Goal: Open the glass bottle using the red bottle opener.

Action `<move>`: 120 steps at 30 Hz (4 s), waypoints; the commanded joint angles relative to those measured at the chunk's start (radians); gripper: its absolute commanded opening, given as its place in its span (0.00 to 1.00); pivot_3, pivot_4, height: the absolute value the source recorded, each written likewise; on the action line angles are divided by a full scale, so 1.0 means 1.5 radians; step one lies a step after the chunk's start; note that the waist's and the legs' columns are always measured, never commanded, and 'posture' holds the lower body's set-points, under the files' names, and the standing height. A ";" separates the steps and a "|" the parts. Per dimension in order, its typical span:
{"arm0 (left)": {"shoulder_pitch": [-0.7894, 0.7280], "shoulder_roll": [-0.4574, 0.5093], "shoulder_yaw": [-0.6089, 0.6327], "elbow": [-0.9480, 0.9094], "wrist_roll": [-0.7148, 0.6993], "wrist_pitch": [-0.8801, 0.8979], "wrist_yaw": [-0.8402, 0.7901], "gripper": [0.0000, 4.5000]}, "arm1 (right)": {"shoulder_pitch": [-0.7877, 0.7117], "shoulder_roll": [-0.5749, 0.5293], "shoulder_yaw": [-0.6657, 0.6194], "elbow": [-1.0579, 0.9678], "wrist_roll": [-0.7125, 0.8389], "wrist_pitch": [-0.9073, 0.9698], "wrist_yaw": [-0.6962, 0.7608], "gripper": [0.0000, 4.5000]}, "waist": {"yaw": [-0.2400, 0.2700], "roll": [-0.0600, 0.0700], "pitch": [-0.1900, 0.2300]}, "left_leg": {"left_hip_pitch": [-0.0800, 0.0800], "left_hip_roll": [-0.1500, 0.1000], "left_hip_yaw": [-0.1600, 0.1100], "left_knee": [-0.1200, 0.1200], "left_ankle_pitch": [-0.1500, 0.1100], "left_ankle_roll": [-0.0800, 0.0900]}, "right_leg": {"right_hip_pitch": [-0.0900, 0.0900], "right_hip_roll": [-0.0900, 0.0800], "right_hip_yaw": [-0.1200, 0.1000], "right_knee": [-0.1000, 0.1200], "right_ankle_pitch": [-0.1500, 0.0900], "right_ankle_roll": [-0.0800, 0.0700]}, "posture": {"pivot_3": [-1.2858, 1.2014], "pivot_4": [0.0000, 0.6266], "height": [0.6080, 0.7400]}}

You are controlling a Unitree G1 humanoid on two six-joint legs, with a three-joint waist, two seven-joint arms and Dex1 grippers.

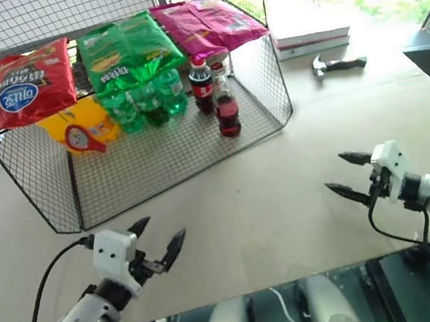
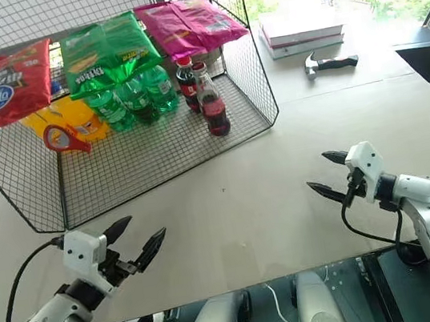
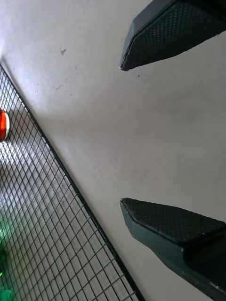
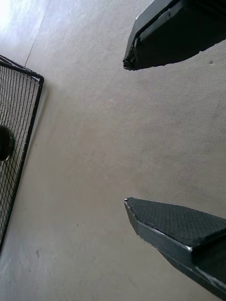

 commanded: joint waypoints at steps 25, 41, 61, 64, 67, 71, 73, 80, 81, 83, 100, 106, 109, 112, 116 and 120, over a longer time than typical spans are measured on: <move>-0.372 0.011 0.126 0.226 0.114 -0.125 0.238 1.00 | -0.092 0.103 0.097 -0.446 0.163 0.280 -0.155 0.97 | 0.006 -0.001 0.000 | -0.002 -0.001 -0.003 0.000 0.000 -0.001 | -0.002 0.000 -0.002 0.000 0.001 0.001 | 0.52 0.24 1.00; -0.461 0.038 0.098 0.355 0.127 -0.189 0.208 1.00 | -0.100 0.126 0.121 -0.453 0.152 0.283 -0.186 0.97 | 0.003 -0.001 -0.001 | -0.003 -0.002 -0.004 0.000 0.002 -0.003 | -0.003 -0.001 -0.003 0.000 0.001 0.001 | 0.52 0.24 1.00; -0.522 0.048 0.081 0.463 0.148 -0.258 0.200 1.00 | -0.093 0.131 0.127 -0.456 0.141 0.276 -0.194 0.97 | 0.001 -0.002 -0.001 | -0.003 -0.002 -0.004 0.000 0.002 -0.003 | -0.003 -0.001 -0.003 0.000 0.001 0.001 | 0.52 0.24 1.00; -0.524 0.051 0.078 0.470 0.147 -0.264 0.200 1.00 | -0.093 0.133 0.128 -0.456 0.140 0.275 -0.195 0.97 | 0.000 -0.002 -0.001 | -0.003 -0.002 -0.004 0.000 0.002 -0.003 | -0.003 -0.001 -0.003 0.000 0.001 0.001 | 0.52 0.24 1.00; -0.526 0.053 0.076 0.475 0.146 -0.269 0.197 1.00 | -0.092 0.134 0.128 -0.455 0.139 0.274 -0.196 0.97 | 0.000 -0.002 -0.001 | -0.003 -0.002 -0.004 0.000 0.002 -0.003 | -0.003 -0.001 -0.003 0.000 0.001 0.001 | 0.52 0.24 1.00; -0.528 0.052 0.074 0.479 0.144 -0.273 0.194 1.00 | -0.092 0.135 0.129 -0.454 0.137 0.273 -0.196 0.97 | 0.000 -0.002 -0.001 | -0.004 -0.002 -0.004 0.000 0.002 -0.003 | -0.003 -0.001 -0.003 0.000 0.001 0.001 | 0.52 0.24 1.00; -0.528 0.051 0.074 0.480 0.143 -0.275 0.192 1.00 | -0.092 0.136 0.129 -0.454 0.136 0.273 -0.195 0.97 | 0.000 -0.002 -0.001 | -0.004 -0.002 -0.004 0.000 0.002 -0.003 | -0.003 -0.001 -0.003 0.000 0.001 0.001 | 0.52 0.24 1.00; -0.531 0.051 0.073 0.486 0.142 -0.279 0.190 0.76 | -0.095 0.139 0.131 -0.449 0.129 0.272 -0.194 0.98 | -0.001 -0.002 -0.001 | -0.004 -0.002 -0.004 0.000 0.002 -0.003 | -0.003 -0.001 -0.003 0.000 0.001 0.001 | 0.52 0.24 1.00; -0.530 0.051 0.073 0.486 0.143 -0.279 0.191 0.76 | -0.095 0.140 0.131 -0.449 0.128 0.272 -0.194 0.98 | 0.000 -0.002 -0.001 | -0.004 -0.002 -0.004 0.000 0.002 -0.003 | -0.003 -0.001 -0.003 0.000 0.001 0.001 | 0.52 0.24 1.00; -0.530 0.051 0.072 0.486 0.143 -0.278 0.192 0.76 | -0.096 0.141 0.132 -0.448 0.126 0.272 -0.194 0.98 | 0.000 -0.002 -0.001 | -0.004 -0.002 -0.004 0.000 0.002 -0.003 | -0.003 -0.001 -0.003 0.000 0.001 0.001 | 0.52 0.24 1.00; -0.520 0.053 0.074 0.470 0.143 -0.278 0.193 0.59 | -0.099 0.145 0.139 -0.429 0.113 0.256 -0.186 0.98 | -0.001 -0.002 -0.001 | -0.004 -0.002 -0.004 0.000 0.002 -0.003 | -0.003 -0.001 -0.003 0.000 0.001 0.001 | 0.52 0.24 1.00; -0.520 0.053 0.075 0.465 0.145 -0.275 0.197 0.59 | -0.099 0.148 0.141 -0.422 0.108 0.247 -0.184 0.98 | -0.001 -0.002 -0.001 | -0.004 -0.002 -0.004 0.000 0.002 -0.003 | -0.003 -0.001 -0.003 0.000 0.001 0.001 | 0.52 0.24 1.00; -0.517 0.053 0.074 0.460 0.144 -0.273 0.195 0.59 | -0.097 0.150 0.143 -0.419 0.104 0.243 -0.184 0.98 | -0.001 -0.002 -0.001 | -0.004 -0.002 -0.004 0.000 0.002 -0.003 | -0.003 -0.001 -0.003 0.000 0.001 0.001 | 0.52 0.24 1.00; -0.513 0.051 0.073 0.454 0.138 -0.270 0.191 0.59 | -0.095 0.151 0.145 -0.417 0.102 0.240 -0.184 0.98 | -0.001 -0.002 -0.001 | -0.004 -0.002 -0.004 0.000 0.002 -0.003 | -0.003 -0.001 -0.003 0.000 0.001 0.001 | 0.52 0.24 1.00; -0.506 0.045 0.071 0.438 0.127 -0.268 0.182 0.28 | -0.093 0.152 0.146 -0.415 0.100 0.237 -0.185 0.98 | -0.001 -0.002 -0.001 | -0.004 -0.002 -0.004 0.000 0.002 -0.003 | -0.003 -0.001 -0.003 0.000 0.001 0.001 | 0.52 0.24 1.00; -0.500 0.044 0.075 0.424 0.126 -0.258 0.189 0.01 | -0.092 0.151 0.147 -0.414 0.099 0.234 -0.185 0.98 | -0.001 -0.002 -0.001 | -0.004 -0.002 -0.004 0.000 0.002 -0.003 | -0.003 -0.001 -0.003 0.000 0.001 0.001 | 0.52 0.24 1.00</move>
